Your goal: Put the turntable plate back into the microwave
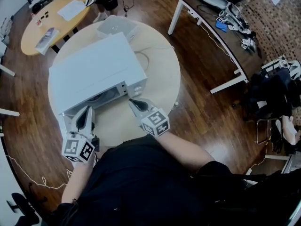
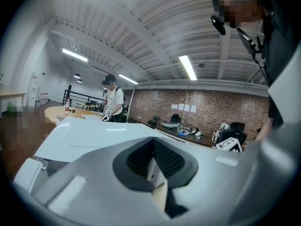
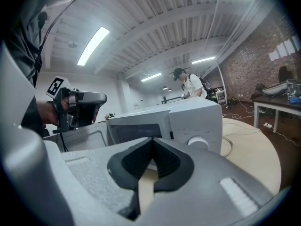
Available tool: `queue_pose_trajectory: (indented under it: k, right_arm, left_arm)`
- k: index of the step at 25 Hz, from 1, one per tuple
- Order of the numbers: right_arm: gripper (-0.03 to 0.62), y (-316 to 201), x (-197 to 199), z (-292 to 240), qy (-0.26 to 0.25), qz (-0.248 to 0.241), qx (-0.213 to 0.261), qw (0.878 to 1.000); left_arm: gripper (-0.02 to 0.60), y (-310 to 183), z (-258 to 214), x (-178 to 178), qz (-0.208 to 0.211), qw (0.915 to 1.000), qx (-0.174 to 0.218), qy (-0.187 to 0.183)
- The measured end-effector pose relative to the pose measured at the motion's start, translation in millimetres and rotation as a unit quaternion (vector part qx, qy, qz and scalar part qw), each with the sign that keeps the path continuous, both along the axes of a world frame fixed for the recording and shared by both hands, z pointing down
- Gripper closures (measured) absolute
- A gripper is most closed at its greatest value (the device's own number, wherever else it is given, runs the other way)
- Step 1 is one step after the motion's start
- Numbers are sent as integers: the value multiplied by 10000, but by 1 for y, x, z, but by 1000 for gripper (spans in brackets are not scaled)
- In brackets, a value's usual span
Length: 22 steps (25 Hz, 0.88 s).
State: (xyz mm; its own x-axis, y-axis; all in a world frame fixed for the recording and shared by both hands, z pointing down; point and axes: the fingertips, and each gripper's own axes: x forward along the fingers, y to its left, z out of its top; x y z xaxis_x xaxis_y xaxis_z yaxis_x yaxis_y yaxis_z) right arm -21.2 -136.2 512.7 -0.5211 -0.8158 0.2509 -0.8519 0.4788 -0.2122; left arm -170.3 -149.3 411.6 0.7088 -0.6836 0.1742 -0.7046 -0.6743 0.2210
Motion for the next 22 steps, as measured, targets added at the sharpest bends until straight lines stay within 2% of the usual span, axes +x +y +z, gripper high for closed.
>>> queue_pose_trajectory:
  k: [22]
  right_arm:
    - [592, 13, 17, 6, -177, 413, -156, 9989]
  left_arm:
    - [575, 3, 4, 23, 462, 9989, -95, 30]
